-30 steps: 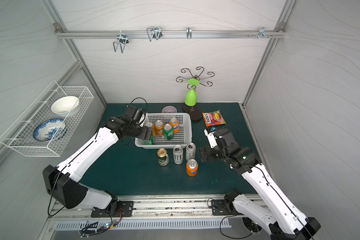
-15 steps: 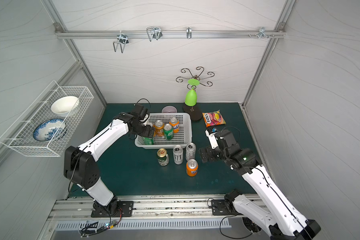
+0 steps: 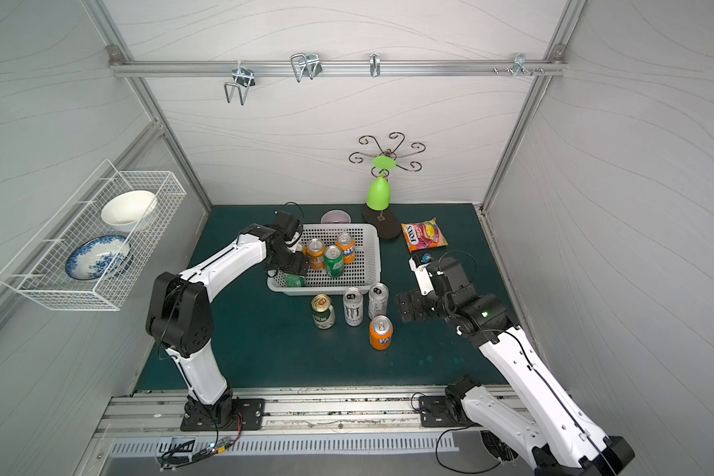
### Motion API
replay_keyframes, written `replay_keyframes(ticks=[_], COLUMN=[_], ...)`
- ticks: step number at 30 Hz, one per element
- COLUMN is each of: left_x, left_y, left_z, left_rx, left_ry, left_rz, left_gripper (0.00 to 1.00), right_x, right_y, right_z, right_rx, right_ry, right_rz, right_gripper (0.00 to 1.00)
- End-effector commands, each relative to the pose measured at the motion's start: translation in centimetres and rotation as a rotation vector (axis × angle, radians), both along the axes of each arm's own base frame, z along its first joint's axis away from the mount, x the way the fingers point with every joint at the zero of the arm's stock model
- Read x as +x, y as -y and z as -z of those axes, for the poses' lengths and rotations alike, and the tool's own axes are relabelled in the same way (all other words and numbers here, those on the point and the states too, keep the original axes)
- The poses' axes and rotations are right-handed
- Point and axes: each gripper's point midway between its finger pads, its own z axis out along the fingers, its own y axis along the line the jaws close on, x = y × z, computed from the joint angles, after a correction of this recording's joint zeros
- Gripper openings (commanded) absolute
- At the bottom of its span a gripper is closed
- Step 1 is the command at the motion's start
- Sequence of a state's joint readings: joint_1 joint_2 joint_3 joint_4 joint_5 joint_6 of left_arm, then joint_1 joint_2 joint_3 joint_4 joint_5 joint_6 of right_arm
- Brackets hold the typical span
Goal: Take out the drinks from the basket
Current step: Pick up the drink from the basket.
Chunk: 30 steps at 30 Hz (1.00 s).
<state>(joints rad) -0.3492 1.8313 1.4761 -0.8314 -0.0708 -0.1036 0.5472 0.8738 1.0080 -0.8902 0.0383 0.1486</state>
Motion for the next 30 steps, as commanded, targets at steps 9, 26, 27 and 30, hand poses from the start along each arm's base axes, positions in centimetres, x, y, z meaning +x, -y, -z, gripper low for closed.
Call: replay_keyframes(ticks=[9,26,27,30], left_x=[0.8,0.8,0.8,0.7], left_y=[0.4,0.0,0.0,0.1], left_z=[2.5,3.0,2.8,2.3], left_rx=[-0.008,0.016,0.015,0.008], left_ry=[-0.027,-0.034,-0.031,-0.023], left_rz=[-0.005,-0.012,-0.014,-0.008], left_gripper=[0.89,0.72,0.71,0.68], right_x=[0.1,0.5,0.6,0.7], right_y=[-0.2,-0.3,-0.3,-0.3], right_z=[0.2,0.6,0.6,0.6], right_rx=[0.014,0.013,0.012,0.012], right_ry=[-0.002,-0.010,-0.011,-0.009], right_rz=[-0.008,-0.009,-0.008,-0.008], right_gripper=[0.99,0.99,0.99,0.99])
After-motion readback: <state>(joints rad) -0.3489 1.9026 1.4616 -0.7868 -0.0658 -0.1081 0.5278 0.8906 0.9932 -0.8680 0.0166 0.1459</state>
